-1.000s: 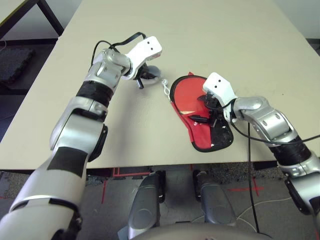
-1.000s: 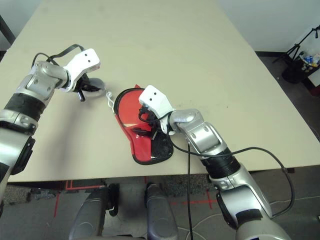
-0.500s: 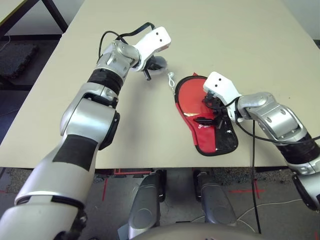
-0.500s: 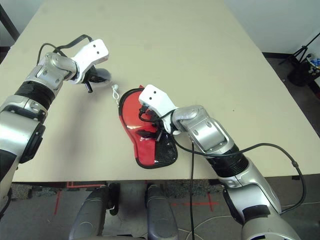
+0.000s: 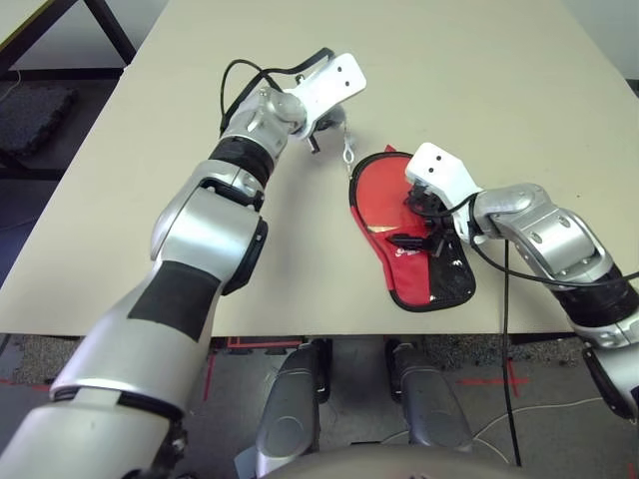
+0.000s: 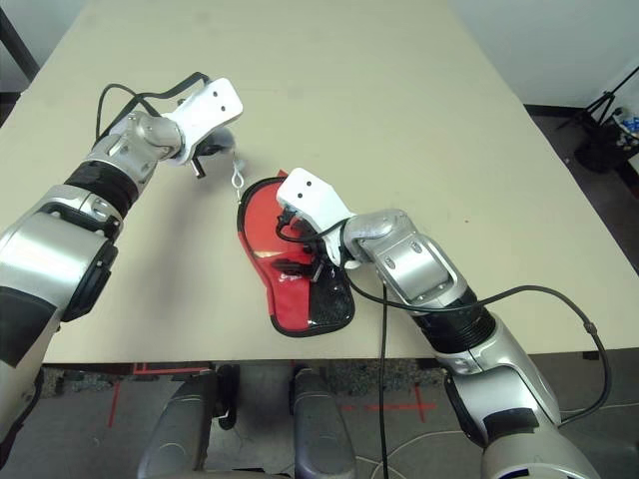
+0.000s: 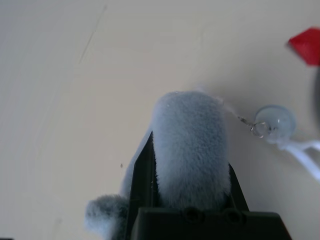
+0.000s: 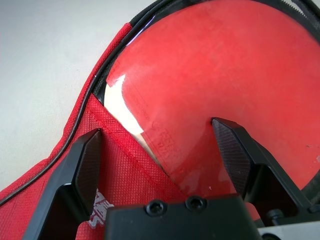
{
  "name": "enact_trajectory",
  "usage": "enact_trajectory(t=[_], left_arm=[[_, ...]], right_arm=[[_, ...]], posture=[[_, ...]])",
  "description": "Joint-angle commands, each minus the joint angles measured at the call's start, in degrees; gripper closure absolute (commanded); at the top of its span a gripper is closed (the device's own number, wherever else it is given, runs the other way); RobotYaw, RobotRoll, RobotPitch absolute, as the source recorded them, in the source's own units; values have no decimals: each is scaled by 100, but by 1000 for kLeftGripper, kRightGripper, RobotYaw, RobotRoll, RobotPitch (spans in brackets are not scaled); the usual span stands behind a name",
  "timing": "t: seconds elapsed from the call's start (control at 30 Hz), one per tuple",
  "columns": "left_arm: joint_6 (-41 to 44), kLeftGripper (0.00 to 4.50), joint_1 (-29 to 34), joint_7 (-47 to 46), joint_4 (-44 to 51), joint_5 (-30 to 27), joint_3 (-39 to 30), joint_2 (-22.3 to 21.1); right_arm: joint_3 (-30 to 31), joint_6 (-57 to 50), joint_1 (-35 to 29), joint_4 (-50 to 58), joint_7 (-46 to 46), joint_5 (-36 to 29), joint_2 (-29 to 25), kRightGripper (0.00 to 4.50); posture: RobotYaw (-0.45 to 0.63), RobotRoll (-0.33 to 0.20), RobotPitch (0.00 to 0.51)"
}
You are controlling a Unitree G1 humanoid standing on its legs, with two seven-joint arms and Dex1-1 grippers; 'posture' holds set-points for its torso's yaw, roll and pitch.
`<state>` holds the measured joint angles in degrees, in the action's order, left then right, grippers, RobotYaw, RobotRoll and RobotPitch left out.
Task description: Store the ping-pong paddle in its case and zip it.
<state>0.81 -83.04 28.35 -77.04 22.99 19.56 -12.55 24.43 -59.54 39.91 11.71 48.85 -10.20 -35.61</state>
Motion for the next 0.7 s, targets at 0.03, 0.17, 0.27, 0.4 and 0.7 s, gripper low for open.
enact_trajectory(t=[0.03, 0.17, 0.27, 0.4, 0.7], left_arm=[[-61, 3981, -156, -320, -112, 102, -61, 176], [-23, 3981, -187, -568, -161, 151, -100, 361], [-1, 3981, -180, -733, -181, 236, -101, 431], [-32, 3981, -197, -936, -189, 375, -37, 462], [-93, 3981, -198, -1176, -197, 627, 9, 614]], right_arm=[[545, -555, -403, -326, 7, -52, 96, 0], [576, -597, -412, -283, -29, -70, 163, 0], [615, -587, -426, -280, -24, -70, 198, 0], [637, -594, -438, -261, -25, -70, 226, 0], [673, -715, -427, -180, -163, -73, 437, 0]], posture=[[-136, 0, 285], [-155, 0, 303], [-170, 0, 307], [-186, 0, 311], [-275, 0, 287]])
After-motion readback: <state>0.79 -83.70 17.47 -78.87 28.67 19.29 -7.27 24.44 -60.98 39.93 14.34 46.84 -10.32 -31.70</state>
